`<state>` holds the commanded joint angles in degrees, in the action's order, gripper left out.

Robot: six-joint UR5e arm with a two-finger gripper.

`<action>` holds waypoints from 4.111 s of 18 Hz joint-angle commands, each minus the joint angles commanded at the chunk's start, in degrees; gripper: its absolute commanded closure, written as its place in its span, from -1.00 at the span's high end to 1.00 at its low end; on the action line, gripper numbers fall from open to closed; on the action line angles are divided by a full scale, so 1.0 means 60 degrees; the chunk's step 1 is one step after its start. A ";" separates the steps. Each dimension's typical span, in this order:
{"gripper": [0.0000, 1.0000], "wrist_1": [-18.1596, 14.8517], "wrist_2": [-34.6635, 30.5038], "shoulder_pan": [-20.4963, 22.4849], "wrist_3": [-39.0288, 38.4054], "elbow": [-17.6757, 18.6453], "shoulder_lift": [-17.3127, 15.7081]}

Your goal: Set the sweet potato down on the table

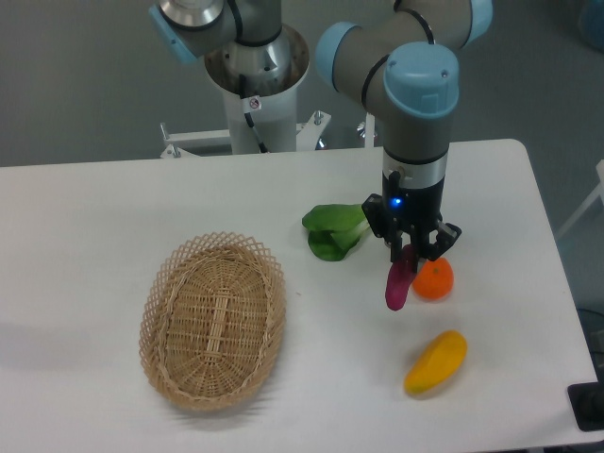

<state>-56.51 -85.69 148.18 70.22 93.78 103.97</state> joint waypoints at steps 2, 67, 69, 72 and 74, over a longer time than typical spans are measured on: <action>-0.38 0.0015 0.0000 -0.0015 0.0000 0.0044 0.0000; 1.00 -0.2105 0.0144 0.2078 0.2708 -0.0849 -0.0454; 1.00 -0.2270 0.0001 0.2197 0.3686 -0.0661 -0.0760; 1.00 -0.2358 -0.0103 0.2460 0.4569 -0.0571 -0.0966; 1.00 -0.2402 -0.0059 0.2519 0.4570 -0.0600 -0.1040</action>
<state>-70.93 -86.05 163.30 97.65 90.18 97.74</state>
